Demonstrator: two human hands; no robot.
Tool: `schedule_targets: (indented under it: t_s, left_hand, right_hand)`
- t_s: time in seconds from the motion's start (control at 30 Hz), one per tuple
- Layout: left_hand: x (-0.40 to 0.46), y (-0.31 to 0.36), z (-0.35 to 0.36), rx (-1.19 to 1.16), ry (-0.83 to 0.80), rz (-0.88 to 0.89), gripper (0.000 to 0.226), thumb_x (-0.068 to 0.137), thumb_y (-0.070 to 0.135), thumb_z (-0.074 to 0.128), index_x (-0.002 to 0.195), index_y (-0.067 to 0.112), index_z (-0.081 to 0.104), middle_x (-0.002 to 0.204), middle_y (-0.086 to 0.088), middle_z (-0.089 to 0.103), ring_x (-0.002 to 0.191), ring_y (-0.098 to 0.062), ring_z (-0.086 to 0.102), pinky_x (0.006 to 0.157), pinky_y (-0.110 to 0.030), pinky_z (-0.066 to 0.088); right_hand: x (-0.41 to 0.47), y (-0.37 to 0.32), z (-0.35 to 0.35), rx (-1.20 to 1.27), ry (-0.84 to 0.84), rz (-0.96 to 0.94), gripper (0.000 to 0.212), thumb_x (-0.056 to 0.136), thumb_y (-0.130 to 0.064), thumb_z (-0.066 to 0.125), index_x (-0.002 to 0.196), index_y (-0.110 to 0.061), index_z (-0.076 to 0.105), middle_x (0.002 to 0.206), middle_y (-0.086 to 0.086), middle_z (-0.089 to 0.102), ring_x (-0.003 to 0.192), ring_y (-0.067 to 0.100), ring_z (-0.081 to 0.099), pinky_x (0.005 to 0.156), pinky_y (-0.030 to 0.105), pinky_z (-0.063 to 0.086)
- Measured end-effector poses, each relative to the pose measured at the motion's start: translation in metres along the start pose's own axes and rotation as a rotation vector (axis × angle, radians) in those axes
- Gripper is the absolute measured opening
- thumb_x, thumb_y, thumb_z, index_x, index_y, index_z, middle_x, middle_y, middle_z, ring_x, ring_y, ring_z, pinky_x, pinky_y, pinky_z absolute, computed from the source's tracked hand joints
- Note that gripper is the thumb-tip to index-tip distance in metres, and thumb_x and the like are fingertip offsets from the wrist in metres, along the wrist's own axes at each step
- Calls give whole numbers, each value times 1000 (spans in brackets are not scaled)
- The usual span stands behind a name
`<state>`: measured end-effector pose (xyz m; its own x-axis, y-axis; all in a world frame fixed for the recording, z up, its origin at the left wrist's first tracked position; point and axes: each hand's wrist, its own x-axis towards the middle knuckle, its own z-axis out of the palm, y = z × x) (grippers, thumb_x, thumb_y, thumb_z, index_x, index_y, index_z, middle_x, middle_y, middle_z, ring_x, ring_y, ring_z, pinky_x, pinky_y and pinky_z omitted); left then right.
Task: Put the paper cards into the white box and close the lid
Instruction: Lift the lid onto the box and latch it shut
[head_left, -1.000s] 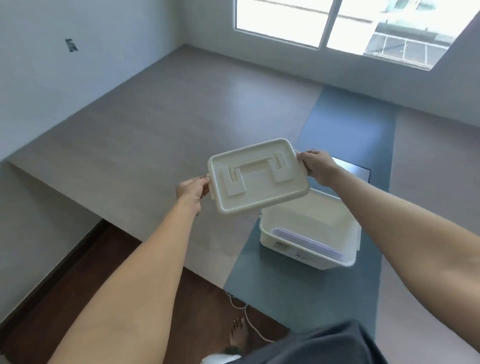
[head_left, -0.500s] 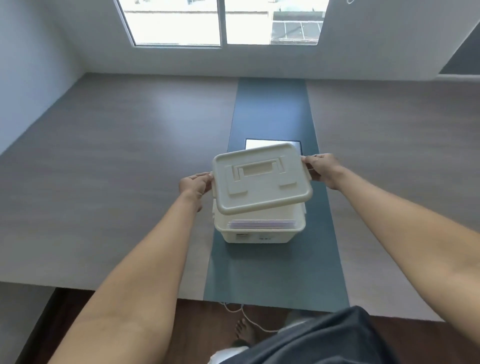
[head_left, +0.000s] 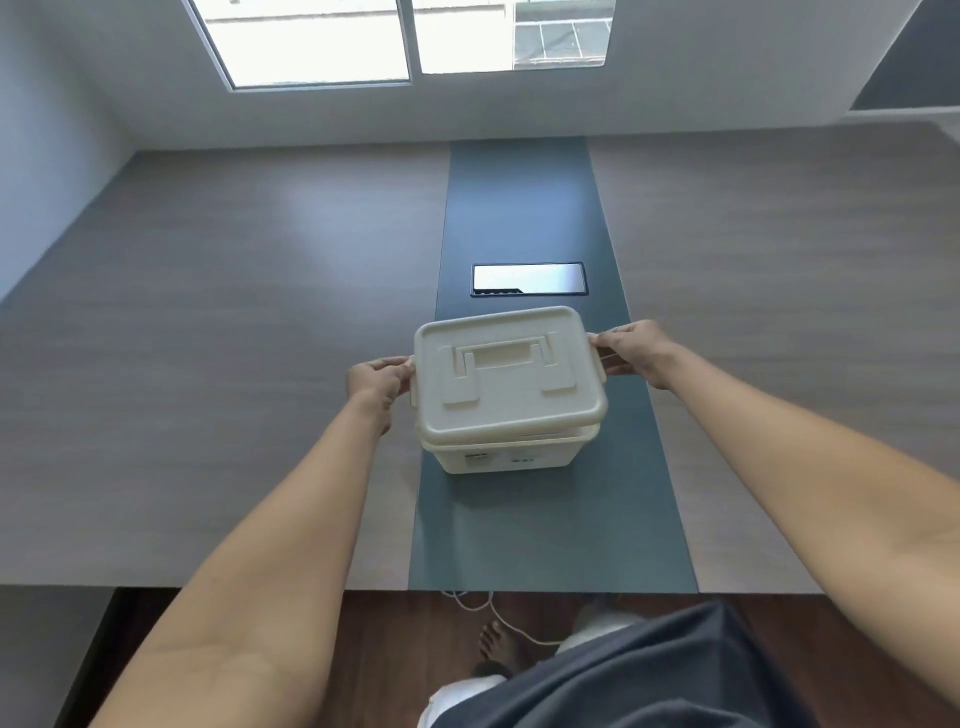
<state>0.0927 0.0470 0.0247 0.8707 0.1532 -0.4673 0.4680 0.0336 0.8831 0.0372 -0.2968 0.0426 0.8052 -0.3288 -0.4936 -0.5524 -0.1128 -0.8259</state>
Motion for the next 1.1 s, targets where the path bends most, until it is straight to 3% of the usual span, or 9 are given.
schedule_targets:
  t_s: [0.1, 0.23, 0.47, 0.63, 0.8, 0.87, 0.97, 1.1]
  left_hand:
    - [-1, -11, -2, 30, -8, -2, 10, 84, 1, 73, 78, 7, 67, 81, -9, 70, 69, -19, 66, 91, -37, 54]
    - [0, -22, 0, 72, 22, 22, 8, 84, 8, 75, 79, 11, 69, 86, -11, 71, 82, -27, 66, 90, -40, 56]
    - [3, -26, 0, 105, 38, 23, 9, 85, 13, 75, 78, 17, 71, 87, -9, 73, 80, -24, 63, 86, -38, 57]
    - [2, -32, 5, 67, 34, -3, 4, 86, 16, 75, 89, 13, 73, 98, -11, 75, 84, -23, 67, 88, -39, 57]
    - [-1, -29, 4, 58, -12, -60, 20, 91, 22, 70, 104, 8, 67, 98, -11, 71, 84, -25, 65, 82, -42, 58]
    - [-1, -30, 4, 96, -25, -128, 24, 92, 33, 67, 101, 11, 63, 92, -7, 69, 78, -23, 61, 82, -42, 58]
    - [-4, -30, 4, 55, -75, -266, 32, 91, 45, 64, 100, 14, 62, 86, -2, 69, 63, -18, 61, 64, -36, 57]
    - [-1, -26, 5, 76, -91, -265, 37, 93, 44, 61, 110, 12, 63, 84, -2, 69, 56, -17, 61, 55, -32, 55]
  right_hand:
    - [-3, 8, 4, -83, -6, 2, 29, 90, -23, 74, 102, 4, 73, 86, 13, 75, 69, 22, 69, 63, 29, 58]
    - [-1, 12, 7, -108, 36, -16, 31, 89, -25, 75, 100, 4, 74, 89, 15, 75, 74, 26, 69, 80, 39, 61]
    - [-1, 16, 9, -149, 32, -26, 29, 90, -25, 73, 101, 3, 73, 89, 16, 73, 72, 24, 67, 65, 29, 58]
    - [-4, 23, 4, -162, -23, 12, 32, 93, -23, 70, 105, 7, 72, 88, 17, 74, 74, 24, 69, 76, 34, 61]
    - [-10, 30, 8, -86, -31, 45, 39, 95, -27, 68, 114, 6, 69, 95, 17, 73, 73, 21, 68, 63, 26, 56]
    - [-9, 31, 9, -73, -22, 65, 42, 95, -30, 66, 118, 5, 66, 102, 19, 72, 79, 23, 67, 70, 29, 58]
    - [-10, 31, 12, -79, -104, 183, 51, 97, -47, 57, 126, -5, 61, 123, 17, 67, 104, 28, 66, 90, 39, 57]
    - [-26, 26, 20, 32, -238, 304, 46, 104, -51, 36, 111, -15, 64, 102, 7, 65, 87, 25, 65, 71, 36, 55]
